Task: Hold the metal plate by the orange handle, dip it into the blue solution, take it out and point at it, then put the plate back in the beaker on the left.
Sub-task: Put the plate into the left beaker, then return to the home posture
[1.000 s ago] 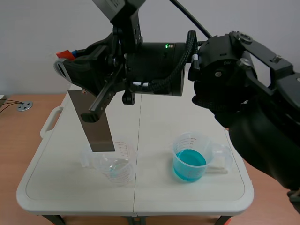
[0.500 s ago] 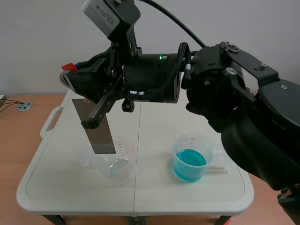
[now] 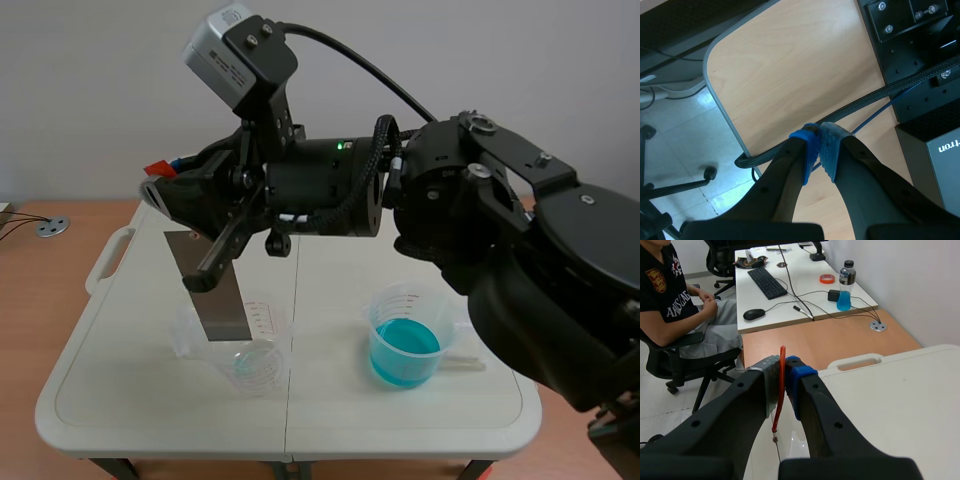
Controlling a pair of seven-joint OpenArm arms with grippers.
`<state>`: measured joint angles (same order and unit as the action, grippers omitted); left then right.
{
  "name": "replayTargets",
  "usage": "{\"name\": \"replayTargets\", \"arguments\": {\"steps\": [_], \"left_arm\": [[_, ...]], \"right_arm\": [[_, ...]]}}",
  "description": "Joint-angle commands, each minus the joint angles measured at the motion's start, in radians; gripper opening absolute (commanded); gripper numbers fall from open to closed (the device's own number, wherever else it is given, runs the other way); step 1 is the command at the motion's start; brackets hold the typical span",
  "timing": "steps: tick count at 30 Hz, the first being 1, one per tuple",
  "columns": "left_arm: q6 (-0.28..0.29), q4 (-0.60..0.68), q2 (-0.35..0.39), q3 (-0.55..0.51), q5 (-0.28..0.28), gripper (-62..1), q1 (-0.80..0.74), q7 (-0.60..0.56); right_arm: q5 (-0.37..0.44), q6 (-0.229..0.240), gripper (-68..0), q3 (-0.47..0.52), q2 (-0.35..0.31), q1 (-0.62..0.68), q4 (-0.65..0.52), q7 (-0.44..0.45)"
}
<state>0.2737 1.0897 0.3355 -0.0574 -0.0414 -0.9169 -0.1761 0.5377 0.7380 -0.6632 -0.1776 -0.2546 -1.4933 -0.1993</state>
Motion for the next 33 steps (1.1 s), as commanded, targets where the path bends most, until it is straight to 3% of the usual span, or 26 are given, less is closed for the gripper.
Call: {"name": "replayTargets", "arguments": {"steps": [1,19,33], "left_arm": [[0.006,0.003,0.0,0.0,0.003,-57.8,-0.006,-0.007],[0.006,0.002,0.0,0.001,0.003,-57.8,0.006,-0.007],[0.006,0.002,0.0,0.001,0.003,-57.8,0.006,-0.006]], "right_arm": [[0.006,0.003,-66.4,0.0,0.003,-0.024,0.009,0.025],[-0.042,0.003,-66.4,-0.016,0.04,-0.025,0.165,0.06],[-0.087,-0.016,-66.4,-0.045,0.039,-0.023,0.177,0.064]]}}
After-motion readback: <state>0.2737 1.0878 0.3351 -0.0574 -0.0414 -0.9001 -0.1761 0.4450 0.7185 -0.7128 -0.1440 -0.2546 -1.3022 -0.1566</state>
